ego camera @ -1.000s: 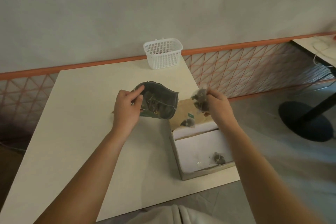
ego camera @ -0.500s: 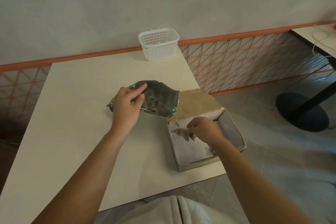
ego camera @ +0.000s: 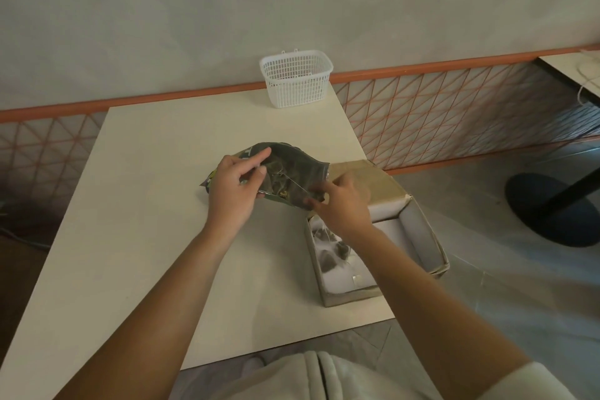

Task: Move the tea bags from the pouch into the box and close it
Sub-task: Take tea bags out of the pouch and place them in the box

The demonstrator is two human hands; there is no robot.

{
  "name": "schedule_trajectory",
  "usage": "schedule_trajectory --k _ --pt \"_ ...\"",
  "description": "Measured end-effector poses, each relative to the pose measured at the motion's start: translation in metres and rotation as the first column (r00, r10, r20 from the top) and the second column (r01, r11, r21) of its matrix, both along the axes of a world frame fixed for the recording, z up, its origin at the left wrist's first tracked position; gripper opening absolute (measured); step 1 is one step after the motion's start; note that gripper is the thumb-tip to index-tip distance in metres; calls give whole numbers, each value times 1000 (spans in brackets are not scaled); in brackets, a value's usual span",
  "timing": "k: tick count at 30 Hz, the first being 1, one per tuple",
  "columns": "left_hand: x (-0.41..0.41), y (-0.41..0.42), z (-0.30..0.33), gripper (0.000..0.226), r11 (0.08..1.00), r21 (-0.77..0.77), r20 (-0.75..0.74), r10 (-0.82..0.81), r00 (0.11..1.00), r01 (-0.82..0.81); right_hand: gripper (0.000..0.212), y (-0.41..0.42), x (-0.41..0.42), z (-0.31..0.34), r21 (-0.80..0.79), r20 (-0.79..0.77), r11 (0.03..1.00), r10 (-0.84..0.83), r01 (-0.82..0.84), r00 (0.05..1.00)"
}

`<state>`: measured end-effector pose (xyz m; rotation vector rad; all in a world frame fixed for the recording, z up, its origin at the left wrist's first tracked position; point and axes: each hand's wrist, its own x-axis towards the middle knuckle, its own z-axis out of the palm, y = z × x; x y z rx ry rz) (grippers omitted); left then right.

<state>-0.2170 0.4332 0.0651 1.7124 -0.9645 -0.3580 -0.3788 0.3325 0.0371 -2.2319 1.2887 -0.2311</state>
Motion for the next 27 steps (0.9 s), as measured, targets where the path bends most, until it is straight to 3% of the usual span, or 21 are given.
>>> schedule_trajectory --k 2,5,12,19,24,27 --pt "1 1 1 32 1000 3 -5 7 1000 -7 28 0 4 -3 10 33 1000 6 -7 999" --pt "4 2 3 34 1000 14 19 21 1000 -21 18 4 5 3 -34 214 998 -48 57 976" --pt "8 1 6 39 997 77 54 11 998 -15 13 3 7 48 -47 575 993 -60 106 816" --pt "6 6 6 39 996 86 40 12 999 -16 13 8 0 73 19 650 997 -65 68 757" --pt "6 8 8 39 995 98 43 29 999 -33 14 15 -9 78 176 799 982 -179 60 575" --pt "6 8 8 39 996 87 41 22 999 -26 14 15 -16 75 209 750 977 -195 54 632"
